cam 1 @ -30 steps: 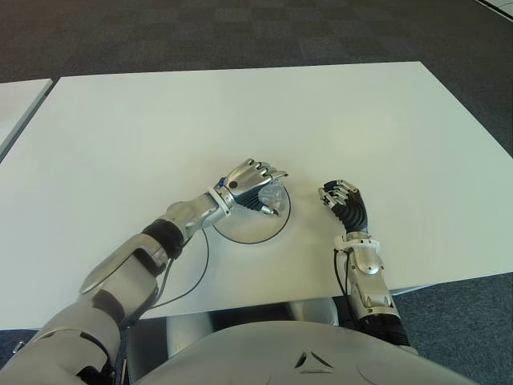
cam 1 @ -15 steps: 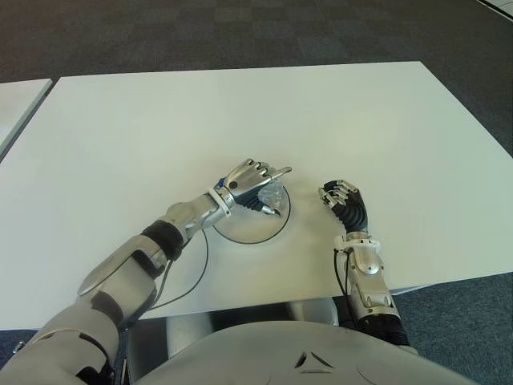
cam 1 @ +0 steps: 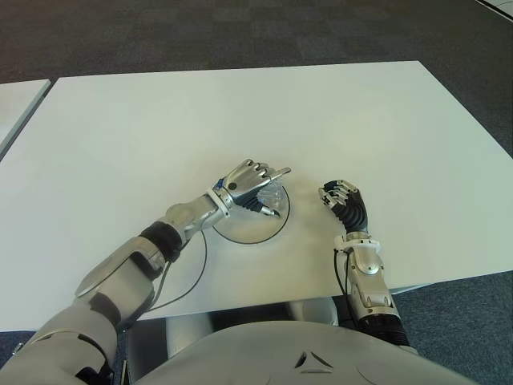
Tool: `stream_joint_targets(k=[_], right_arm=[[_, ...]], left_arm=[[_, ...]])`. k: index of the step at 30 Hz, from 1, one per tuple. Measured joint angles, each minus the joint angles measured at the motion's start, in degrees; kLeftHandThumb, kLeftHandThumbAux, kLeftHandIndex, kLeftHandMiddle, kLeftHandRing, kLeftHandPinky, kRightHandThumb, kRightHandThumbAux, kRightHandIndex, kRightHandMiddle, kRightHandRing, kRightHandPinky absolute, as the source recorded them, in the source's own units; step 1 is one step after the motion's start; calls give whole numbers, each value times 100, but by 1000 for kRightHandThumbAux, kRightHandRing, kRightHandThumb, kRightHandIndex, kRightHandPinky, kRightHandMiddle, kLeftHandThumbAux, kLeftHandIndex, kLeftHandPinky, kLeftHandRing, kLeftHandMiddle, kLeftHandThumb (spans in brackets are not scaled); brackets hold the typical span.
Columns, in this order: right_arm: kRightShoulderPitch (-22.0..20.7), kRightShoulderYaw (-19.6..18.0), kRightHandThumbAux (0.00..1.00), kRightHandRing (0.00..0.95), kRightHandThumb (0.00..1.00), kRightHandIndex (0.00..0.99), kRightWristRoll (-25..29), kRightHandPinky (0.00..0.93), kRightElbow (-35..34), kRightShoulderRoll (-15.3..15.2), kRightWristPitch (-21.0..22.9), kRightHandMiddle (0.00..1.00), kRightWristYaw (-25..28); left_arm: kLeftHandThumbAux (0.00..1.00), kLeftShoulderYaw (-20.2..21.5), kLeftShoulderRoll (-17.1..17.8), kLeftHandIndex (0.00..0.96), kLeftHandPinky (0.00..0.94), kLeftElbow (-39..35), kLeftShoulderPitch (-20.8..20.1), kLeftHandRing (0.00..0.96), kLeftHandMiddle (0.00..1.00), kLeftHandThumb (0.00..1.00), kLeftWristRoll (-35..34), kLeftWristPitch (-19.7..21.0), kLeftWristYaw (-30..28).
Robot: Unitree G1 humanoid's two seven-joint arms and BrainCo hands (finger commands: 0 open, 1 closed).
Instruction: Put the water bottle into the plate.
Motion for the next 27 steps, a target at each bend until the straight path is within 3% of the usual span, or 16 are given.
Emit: stream_joint_targets(k=[27], right_arm=[[1, 6, 730, 521, 702, 429, -6, 518, 2, 0, 1, 520, -16]], left_arm=[[284, -70, 110, 0, 0, -285, 141, 0, 0, 177, -4, 47, -4]])
